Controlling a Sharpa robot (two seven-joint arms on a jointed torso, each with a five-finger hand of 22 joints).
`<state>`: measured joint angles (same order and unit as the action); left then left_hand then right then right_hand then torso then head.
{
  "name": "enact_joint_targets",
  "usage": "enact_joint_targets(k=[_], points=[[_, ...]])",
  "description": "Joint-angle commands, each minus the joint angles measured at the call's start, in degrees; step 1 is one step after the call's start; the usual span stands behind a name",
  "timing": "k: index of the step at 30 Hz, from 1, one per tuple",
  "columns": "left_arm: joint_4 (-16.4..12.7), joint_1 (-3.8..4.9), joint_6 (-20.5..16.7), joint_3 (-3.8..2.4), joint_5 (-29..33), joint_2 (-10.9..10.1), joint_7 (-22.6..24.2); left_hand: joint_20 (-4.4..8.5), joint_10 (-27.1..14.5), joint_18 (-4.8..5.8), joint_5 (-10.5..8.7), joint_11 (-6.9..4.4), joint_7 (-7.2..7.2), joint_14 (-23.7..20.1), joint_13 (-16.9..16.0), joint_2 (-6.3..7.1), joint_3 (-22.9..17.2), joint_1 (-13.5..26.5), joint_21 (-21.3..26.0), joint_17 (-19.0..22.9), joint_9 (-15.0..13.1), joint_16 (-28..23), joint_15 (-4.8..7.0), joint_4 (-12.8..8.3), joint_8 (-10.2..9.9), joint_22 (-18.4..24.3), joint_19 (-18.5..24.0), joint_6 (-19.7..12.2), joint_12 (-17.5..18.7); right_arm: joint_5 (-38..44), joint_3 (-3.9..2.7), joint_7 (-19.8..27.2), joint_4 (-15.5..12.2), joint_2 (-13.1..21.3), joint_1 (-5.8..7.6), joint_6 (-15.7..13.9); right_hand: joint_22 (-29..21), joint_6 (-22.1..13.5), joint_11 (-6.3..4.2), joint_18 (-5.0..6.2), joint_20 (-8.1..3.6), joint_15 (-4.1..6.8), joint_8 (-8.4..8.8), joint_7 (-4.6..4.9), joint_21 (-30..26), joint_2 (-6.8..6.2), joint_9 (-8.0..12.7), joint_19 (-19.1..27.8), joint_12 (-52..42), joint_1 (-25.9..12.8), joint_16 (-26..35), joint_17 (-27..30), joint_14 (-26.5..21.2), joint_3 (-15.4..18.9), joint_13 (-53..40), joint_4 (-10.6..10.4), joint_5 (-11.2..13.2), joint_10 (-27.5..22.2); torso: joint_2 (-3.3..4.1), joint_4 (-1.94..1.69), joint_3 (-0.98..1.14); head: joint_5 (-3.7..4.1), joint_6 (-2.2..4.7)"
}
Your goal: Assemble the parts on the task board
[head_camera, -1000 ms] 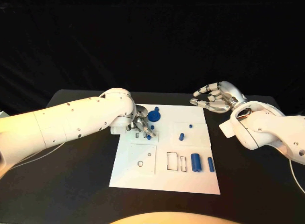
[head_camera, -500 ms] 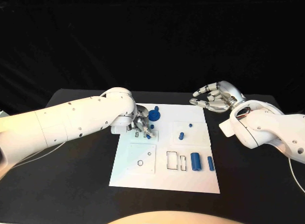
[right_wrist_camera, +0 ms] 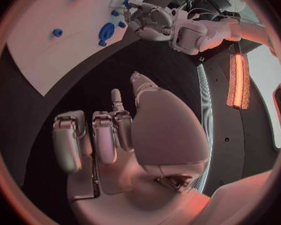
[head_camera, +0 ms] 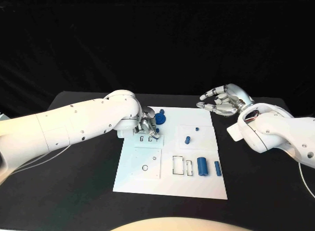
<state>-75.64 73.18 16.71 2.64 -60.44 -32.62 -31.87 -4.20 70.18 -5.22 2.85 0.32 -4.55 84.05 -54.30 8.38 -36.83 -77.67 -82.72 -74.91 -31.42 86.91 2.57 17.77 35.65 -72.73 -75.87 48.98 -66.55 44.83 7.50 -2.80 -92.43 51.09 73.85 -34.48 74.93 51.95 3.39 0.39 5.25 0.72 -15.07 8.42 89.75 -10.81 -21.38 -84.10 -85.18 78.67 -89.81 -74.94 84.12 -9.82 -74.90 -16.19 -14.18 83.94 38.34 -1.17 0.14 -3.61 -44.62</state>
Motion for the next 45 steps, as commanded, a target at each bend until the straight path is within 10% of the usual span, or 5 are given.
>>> enact_joint_targets(k=[1, 19, 25, 45], points=[[-0.3, 0.07, -2.1, -0.09, 2.2, -0.3, 1.3, 0.48, 0.7, 1.16, 0.12, -0.09, 0.15, 4.2, -0.6, 0.63, -8.5, 1.6, -0.2, -9.8, -11.9, 0.4, 0.39, -7.5, 2.8, -0.1, 0.0, -0.2, -0.6, 0.1, -0.02, -0.1, 0.1, 0.0, 0.0, 1.4, 15.1, -0.4, 0.46, -0.39, 0.44, -0.46, 0.26, 0.12, 0.3, 0.27, 0.1, -5.9, 0.2, 0.4, -0.2, -15.1, 5.9, -0.4, -11.2, -0.1, 0.1, 1.9, -0.04, -0.06, 0.02, 0.07, 0.0], [-1.9, 0.12, -6.7, -0.85, 2.8, -6.0, 0.2, 1.04, 4.1, 1.6, 0.68, -0.85, 0.94, 4.6, -4.4, 2.29, -13.9, 7.2, -1.1, -10.6, -14.5, 0.7, 1.05, -11.7, 3.0, -2.1, -1.8, 1.8, -3.2, -0.2, 0.0, -0.4, 0.6, 0.7, -0.06, 2.4, 15.1, -0.4, 0.46, -0.39, 0.44, -0.46, 0.26, 0.12, 0.3, 0.26, 0.1, -5.9, 0.3, 0.4, -0.2, -15.1, 5.9, -0.5, -11.2, -0.1, 0.0, 1.9, -0.05, -0.22, 0.03, -0.22, 0.35], [-1.8, 0.11, -10.0, -0.87, 1.9, -6.9, 0.3, 1.42, 5.7, 1.92, 6.06, -1.33, 1.41, 4.7, -6.3, 3.41, -16.0, 10.3, -1.7, -10.6, -15.8, 0.8, 1.48, -13.8, 3.4, -3.6, -3.1, 2.9, -4.5, -0.2, 0.01, -0.3, 0.8, 0.8, -0.1, 2.5, 15.1, -0.4, 0.47, -0.39, 0.44, -0.47, 0.27, 0.13, 0.3, 0.21, 0.1, -5.9, 0.3, 0.4, -0.2, -15.1, 5.9, -0.5, -11.2, -0.1, -0.1, 1.8, 0.02, -0.14, 0.0, -0.4, 0.36], [-5.5, -0.43, -13.0, 0.24, 3.2, -7.4, -0.4, 1.98, 7.9, 2.25, 9.67, -2.44, 2.72, 4.9, -7.8, 3.88, -16.5, 13.7, -2.3, -11.1, -17.3, 1.0, 2.36, -15.0, 4.8, -5.0, -4.3, 5.5, -5.5, -0.1, 0.08, -0.3, 0.8, 0.9, -0.33, 2.7, 15.1, -0.4, 0.49, -0.39, 0.44, -0.47, 0.28, 0.15, 0.3, 0.18, 0.2, -5.9, 0.3, 0.4, -0.2, -15.1, 5.9, -0.5, -11.1, -0.2, -0.2, 1.8, 0.01, -0.05, 0.02, -0.74, -0.49]])
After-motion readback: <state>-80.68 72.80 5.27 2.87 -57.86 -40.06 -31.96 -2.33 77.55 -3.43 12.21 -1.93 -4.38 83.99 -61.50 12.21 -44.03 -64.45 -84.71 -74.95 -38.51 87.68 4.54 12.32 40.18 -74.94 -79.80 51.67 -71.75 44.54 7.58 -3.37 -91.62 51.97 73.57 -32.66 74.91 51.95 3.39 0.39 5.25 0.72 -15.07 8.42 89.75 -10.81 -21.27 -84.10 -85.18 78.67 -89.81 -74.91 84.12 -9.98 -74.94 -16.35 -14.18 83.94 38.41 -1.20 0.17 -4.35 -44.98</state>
